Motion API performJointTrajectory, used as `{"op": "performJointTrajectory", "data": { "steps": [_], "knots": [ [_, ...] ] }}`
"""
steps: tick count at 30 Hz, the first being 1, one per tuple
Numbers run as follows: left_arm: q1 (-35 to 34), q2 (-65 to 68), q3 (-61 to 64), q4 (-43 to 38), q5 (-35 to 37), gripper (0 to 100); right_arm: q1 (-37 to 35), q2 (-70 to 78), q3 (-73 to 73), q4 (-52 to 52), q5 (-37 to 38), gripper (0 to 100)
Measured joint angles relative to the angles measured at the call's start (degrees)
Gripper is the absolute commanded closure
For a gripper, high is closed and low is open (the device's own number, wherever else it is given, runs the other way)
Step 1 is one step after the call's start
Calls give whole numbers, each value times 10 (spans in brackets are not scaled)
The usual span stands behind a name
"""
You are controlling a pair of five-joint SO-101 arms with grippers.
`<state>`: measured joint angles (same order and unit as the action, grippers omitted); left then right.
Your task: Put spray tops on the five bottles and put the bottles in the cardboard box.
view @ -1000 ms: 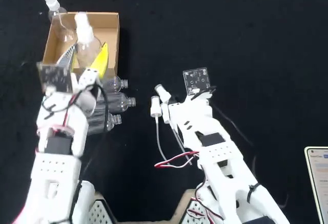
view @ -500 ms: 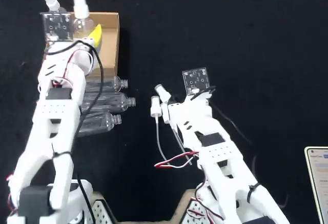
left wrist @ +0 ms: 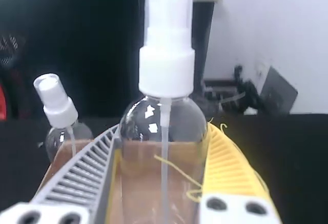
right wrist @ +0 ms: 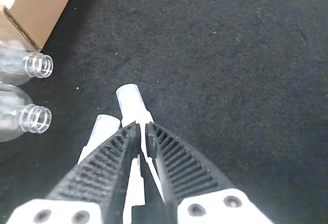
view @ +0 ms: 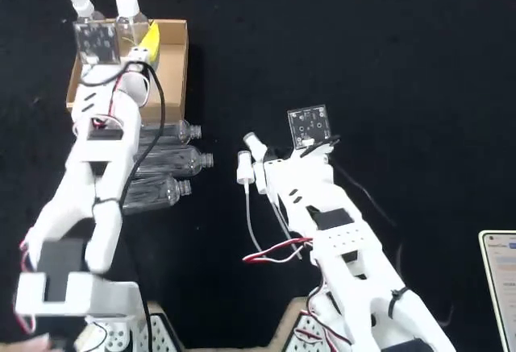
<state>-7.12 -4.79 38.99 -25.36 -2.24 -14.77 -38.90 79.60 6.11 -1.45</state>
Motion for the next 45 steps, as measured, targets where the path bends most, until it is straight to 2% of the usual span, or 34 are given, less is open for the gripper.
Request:
{"op": "performJointTrajectory", "data": {
  "steps": [4, 7, 15, 23, 31, 45],
  "knots": [
    [0, 111, -20, -151, 0, 881, 0, 0, 0, -1, 0, 987],
    [1, 190, -76, -181, 0, 882, 0, 0, 0, -1, 0, 987],
    [1, 344, -216, -191, 0, 884, 0, 0, 0, -1, 0, 987],
    [1, 407, -265, -191, 1, 883, 0, 0, 0, -1, 0, 987],
    [1, 449, -313, -191, 85, 880, 0, 0, 0, -1, 0, 987],
    [1, 560, -438, -191, 88, 880, 0, 0, 0, -1, 0, 987]
  ]
}}
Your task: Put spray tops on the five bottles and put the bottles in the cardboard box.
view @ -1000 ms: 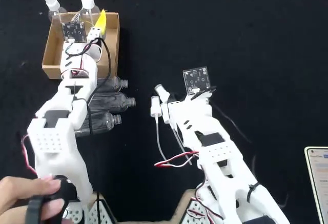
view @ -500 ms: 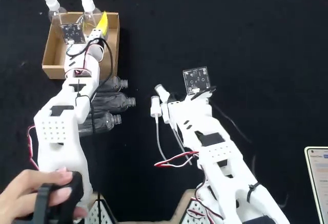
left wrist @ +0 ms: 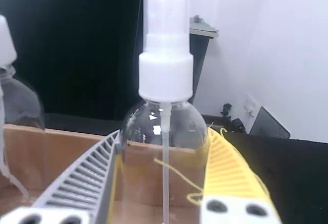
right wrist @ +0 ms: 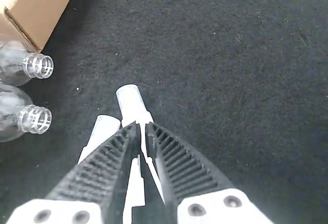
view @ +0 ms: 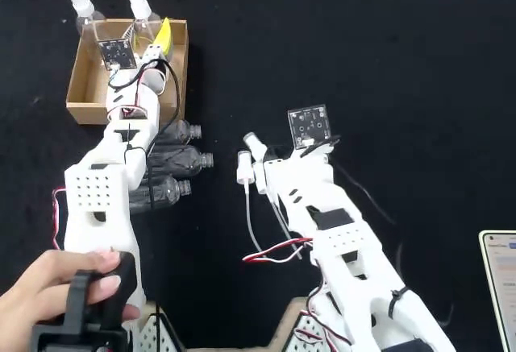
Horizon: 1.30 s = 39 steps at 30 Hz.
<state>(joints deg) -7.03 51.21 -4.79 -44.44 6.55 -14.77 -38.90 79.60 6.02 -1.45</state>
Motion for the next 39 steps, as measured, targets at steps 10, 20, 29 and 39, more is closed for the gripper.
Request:
{"op": "performJointTrajectory", "data": {
  "steps": [10, 20, 29, 39],
  "knots": [
    [12, 13, -22, 0, 0, 880, 0, 0, 0, 0, 0, 987],
    [20, 18, -54, 31, -45, 880, 0, 0, 0, 0, 0, 987],
    [20, 18, -69, 33, -45, 749, 0, 0, 0, 0, 0, 987],
    [20, 40, -70, 33, -46, 735, 0, 0, 0, 0, 0, 987]
  ]
}}
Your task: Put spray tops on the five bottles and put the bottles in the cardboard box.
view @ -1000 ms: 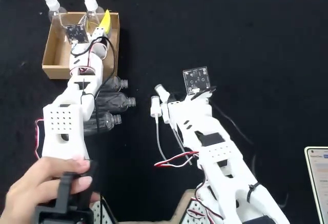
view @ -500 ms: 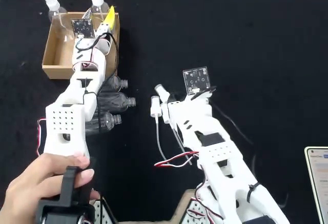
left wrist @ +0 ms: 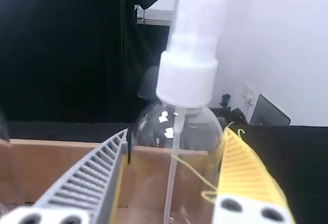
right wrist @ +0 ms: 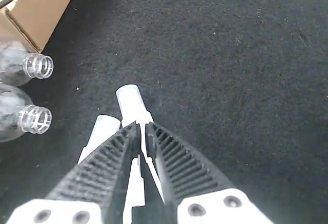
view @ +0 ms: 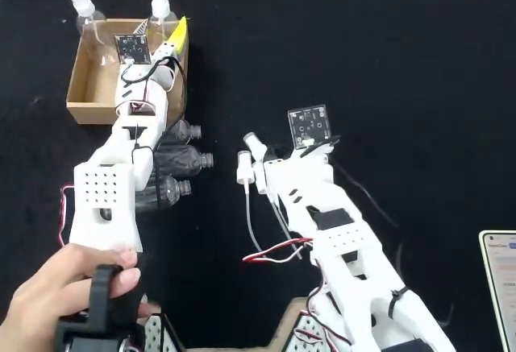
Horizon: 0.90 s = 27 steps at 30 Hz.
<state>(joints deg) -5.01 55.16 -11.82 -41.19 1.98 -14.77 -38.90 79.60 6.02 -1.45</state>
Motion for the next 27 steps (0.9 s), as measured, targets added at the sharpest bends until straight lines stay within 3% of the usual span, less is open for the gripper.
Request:
{"op": "performJointTrajectory", "data": {
  "steps": [20, 27],
  "knots": [
    [0, 0, 0, 0, 0, 729, 0, 0, 0, 0, 0, 987],
    [0, 0, 0, 8, -5, 609, 0, 0, 0, 0, 0, 987]
  ]
}}
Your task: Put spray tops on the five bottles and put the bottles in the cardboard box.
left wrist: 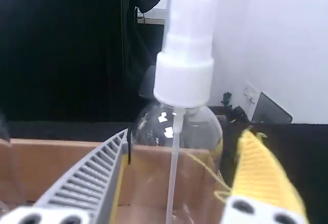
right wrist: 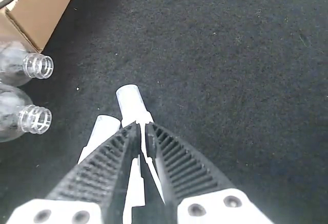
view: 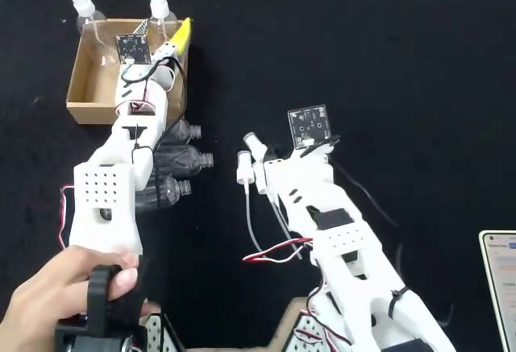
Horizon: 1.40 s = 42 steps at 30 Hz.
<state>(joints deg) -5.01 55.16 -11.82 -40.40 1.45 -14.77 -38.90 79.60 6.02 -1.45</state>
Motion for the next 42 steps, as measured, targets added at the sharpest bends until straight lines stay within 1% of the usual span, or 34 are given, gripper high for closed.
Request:
{"op": "performJointTrajectory", "data": {
  "steps": [4, 10, 13, 16, 21, 25, 29, 33, 35, 37, 42],
  "knots": [
    [0, 0, 0, 42, 0, 608, 0, 0, 0, 0, 0, 987],
    [-1, 0, 0, 46, 0, 608, 0, 0, 0, 0, 0, 987],
    [-1, -3, 2, 35, 0, 608, 0, 0, 0, 0, 0, 987],
    [0, -30, 32, 33, 4, 608, 0, 0, 0, 0, 0, 987],
    [0, -108, 98, 33, 45, 609, 0, 0, 0, 0, 0, 987],
    [-10, -184, 172, 33, 53, 609, 0, 0, 0, 0, 0, 987],
    [-18, -269, 275, 33, 53, 609, 0, 0, 0, 0, 0, 987],
    [-17, -389, 398, 40, 53, 609, 8, 0, 0, 0, 22, 987],
    [-17, -452, 447, 85, 53, 609, 15, 0, 0, 0, 26, 987],
    [-17, -514, 482, 162, 53, 609, 17, 0, 0, 0, 28, 987],
    [-33, -685, 502, 433, 53, 609, 18, 0, 0, 0, 28, 987]
  ]
}}
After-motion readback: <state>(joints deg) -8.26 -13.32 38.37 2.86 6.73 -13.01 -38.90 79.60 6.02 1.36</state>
